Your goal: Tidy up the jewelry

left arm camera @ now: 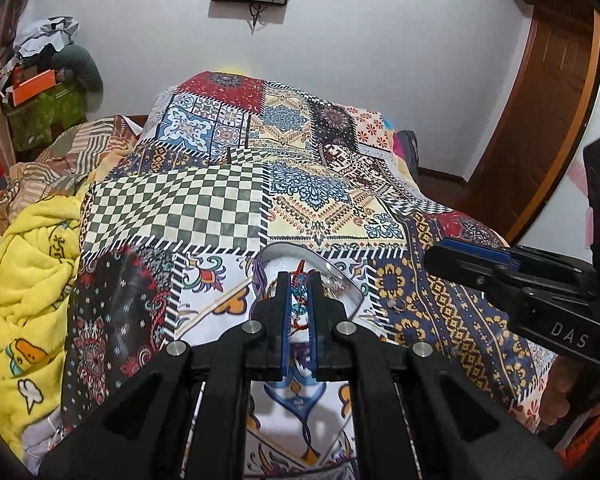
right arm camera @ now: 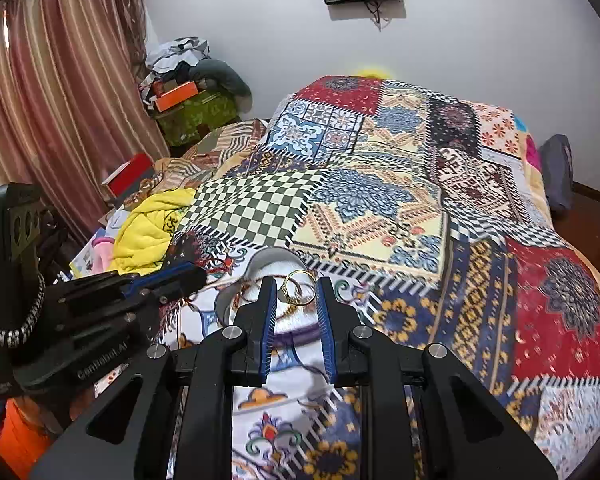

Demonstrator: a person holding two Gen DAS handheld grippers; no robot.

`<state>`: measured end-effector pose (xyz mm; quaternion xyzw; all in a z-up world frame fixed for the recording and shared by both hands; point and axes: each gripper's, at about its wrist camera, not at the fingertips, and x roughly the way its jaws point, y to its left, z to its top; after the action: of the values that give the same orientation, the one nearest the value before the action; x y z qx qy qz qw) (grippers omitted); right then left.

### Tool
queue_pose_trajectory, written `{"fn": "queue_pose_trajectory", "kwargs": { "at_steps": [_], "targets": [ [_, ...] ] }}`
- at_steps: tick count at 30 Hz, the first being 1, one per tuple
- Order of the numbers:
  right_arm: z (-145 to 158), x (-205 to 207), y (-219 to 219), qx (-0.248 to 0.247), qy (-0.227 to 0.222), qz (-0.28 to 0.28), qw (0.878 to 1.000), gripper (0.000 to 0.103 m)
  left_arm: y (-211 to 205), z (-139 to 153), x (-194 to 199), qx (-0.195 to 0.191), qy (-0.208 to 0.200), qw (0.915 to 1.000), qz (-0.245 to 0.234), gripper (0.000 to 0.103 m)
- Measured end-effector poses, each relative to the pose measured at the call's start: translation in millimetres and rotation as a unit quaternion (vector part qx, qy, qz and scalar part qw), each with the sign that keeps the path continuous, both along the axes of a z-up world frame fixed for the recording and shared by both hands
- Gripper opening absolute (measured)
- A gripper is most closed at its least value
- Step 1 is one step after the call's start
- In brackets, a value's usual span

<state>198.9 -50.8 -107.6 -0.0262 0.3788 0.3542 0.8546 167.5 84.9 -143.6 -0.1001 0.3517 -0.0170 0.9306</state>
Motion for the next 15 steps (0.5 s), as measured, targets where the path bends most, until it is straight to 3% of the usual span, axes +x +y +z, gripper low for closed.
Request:
{"fn": "queue_pose_trajectory", "kwargs": {
  "at_steps": [15],
  "targets": [
    [-51, 37, 39, -0.044, 0.052, 0.044, 0.997, 0.018, 19, -25, 42, -0.034, 0.022, 0.999, -0.02, 0.005]
  ]
}}
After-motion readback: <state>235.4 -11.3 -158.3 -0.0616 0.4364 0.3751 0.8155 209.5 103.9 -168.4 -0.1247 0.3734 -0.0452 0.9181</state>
